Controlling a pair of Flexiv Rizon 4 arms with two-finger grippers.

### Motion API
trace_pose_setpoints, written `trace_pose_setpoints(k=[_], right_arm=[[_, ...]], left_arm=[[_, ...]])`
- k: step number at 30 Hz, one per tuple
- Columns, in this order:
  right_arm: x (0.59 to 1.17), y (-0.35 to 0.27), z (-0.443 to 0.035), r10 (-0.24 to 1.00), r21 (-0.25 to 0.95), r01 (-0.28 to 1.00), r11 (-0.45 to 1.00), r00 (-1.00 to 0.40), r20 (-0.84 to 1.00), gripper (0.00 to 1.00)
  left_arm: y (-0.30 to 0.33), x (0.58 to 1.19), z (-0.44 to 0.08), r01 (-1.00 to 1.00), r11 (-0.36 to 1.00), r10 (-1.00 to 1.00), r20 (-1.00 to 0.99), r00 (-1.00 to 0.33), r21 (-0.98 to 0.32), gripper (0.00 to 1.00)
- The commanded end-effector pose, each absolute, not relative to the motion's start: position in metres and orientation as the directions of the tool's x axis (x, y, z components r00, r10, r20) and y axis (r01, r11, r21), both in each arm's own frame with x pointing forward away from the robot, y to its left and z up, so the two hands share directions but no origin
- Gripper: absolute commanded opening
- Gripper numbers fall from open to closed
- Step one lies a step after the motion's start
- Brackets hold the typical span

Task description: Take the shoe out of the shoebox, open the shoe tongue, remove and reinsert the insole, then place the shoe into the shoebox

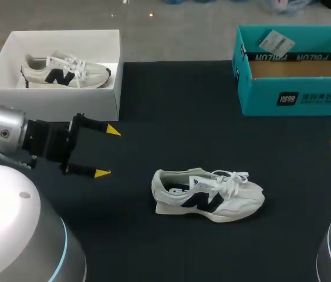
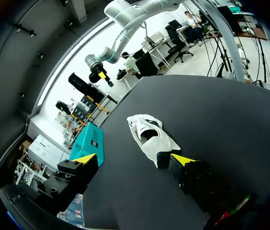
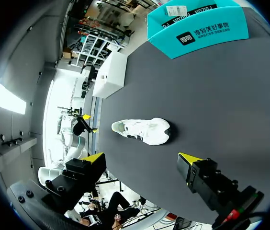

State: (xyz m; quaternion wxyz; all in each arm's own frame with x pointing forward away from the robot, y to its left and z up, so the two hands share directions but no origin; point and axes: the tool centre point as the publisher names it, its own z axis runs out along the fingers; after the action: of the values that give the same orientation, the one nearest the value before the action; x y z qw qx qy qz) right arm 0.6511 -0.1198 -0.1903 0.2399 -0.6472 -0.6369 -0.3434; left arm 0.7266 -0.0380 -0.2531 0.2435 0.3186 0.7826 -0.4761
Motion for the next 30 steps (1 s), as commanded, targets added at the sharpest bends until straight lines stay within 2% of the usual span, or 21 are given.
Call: trace_pose_setpoints(k=[1, 2, 9, 13, 15, 21, 25, 30], right_arm=[[0.65, -0.119, -0.19, 0.661, 0.128, 0.989, -0.076, -0.046, 0.749, 1.0], [0.65, -0.119, -0.19, 0.661, 0.128, 0.989, -0.076, -0.046, 0.749, 1.0], [0.65, -0.119, -0.19, 0.661, 0.128, 0.989, -0.076, -0.046, 0.749, 1.0], [0.65, -0.119, -0.19, 0.661, 0.128, 0.989, -0.076, -0.046, 0.749, 1.0], [0.65, -0.119, -0.19, 0.661, 0.128, 0.989, -0.076, -0.046, 0.749, 1.0], [0.65, -0.119, -0.19, 0.661, 0.128, 0.989, -0.076, -0.046, 0.749, 1.0], [0.65, -0.119, -0.19, 0.661, 0.128, 0.989, -0.076, -0.046, 0.749, 1.0], [0.65, -0.119, -0.19, 0.661, 0.128, 0.989, -0.076, -0.046, 0.749, 1.0]], left_arm=[[-0.039, 0.728, -0.248, 0.677, 0.348, 0.226, -0.642, -0.732, -0.649, 1.0], [-0.039, 0.73, -0.247, 0.617, 0.372, 0.208, -0.585, -0.784, -0.694, 1.0], [-0.034, 0.729, -0.237, 0.463, 0.339, 0.168, -0.431, -0.886, -0.819, 1.0], [-0.034, 0.726, -0.247, 0.261, 0.375, 0.214, -0.191, -0.958, -0.889, 1.0], [-0.037, 0.723, -0.252, 0.194, 0.351, 0.201, -0.129, -0.971, -0.916, 1.0], [-0.05, 0.709, -0.273, 0.101, 0.381, 0.139, -0.051, -0.989, -0.919, 1.0], [-0.056, 0.703, -0.281, 0.097, 0.42, 0.086, -0.067, -0.994, -0.902, 1.0], [-0.06, 0.701, -0.297, 0.036, 0.407, 0.0, -0.039, -0.999, -0.913, 1.0]])
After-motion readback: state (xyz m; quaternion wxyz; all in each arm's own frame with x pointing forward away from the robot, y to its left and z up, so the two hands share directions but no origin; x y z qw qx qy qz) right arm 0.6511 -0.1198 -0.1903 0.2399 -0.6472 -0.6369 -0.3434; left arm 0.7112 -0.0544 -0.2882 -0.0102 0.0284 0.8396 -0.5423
